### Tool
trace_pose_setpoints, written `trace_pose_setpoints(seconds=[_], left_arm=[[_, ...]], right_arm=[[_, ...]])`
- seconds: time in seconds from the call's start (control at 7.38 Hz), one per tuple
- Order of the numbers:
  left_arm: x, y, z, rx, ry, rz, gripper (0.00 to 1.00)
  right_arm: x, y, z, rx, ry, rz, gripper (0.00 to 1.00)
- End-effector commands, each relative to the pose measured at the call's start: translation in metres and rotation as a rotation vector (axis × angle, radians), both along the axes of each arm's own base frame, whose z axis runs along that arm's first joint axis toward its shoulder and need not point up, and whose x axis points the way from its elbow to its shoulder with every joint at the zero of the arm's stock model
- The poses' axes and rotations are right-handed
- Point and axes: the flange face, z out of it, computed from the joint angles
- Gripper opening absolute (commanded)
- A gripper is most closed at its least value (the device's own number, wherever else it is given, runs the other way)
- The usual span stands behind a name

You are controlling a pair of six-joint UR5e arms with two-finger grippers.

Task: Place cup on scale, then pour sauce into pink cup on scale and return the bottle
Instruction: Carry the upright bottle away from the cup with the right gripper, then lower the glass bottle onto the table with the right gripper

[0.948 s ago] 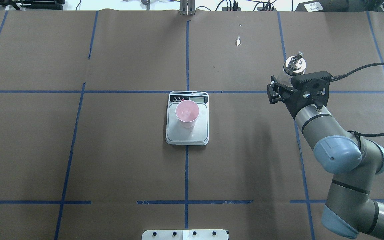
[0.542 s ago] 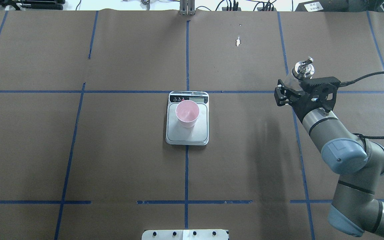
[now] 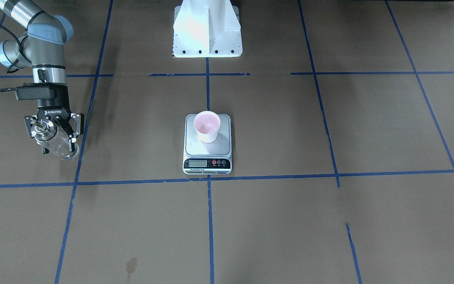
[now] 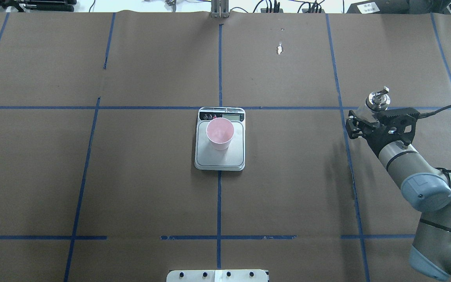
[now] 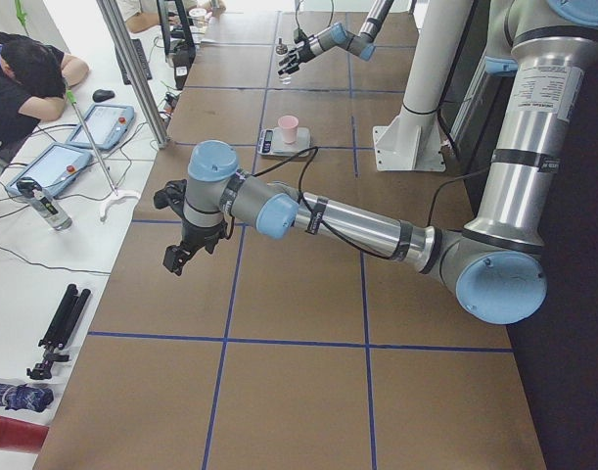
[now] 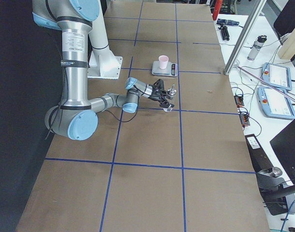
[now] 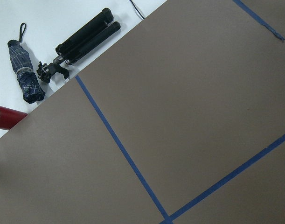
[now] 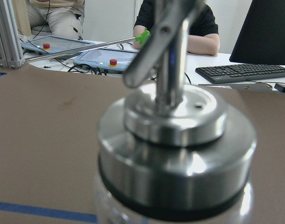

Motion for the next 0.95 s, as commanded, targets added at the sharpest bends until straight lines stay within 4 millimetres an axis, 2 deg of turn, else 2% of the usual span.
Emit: trace_pose_setpoints(seconds=[0.0, 0.14, 0.54, 0.81], left_arm=[[0.0, 0.001, 0.001, -0.003, 0.003, -0.001, 1.0], [0.0, 0.002, 0.002, -0.006, 0.003, -0.001, 1.0], [0.0, 0.002, 0.003, -0.007, 0.003, 0.001, 1.0], [0.0, 0.002, 0.004, -0.009, 0.001, 0.0, 1.0]], right_arm=[[-0.003, 0.0, 0.005, -0.028, 0.032, -0.019, 0.0], [-0.003, 0.0, 0.007, -0.031, 0.036, -0.019, 0.0], [-0.006, 0.0, -0.004, -0.026, 0.007, -0.024, 0.0], [-0.009, 0.001, -0.008, -0.06, -0.081, -0.002, 0.0]])
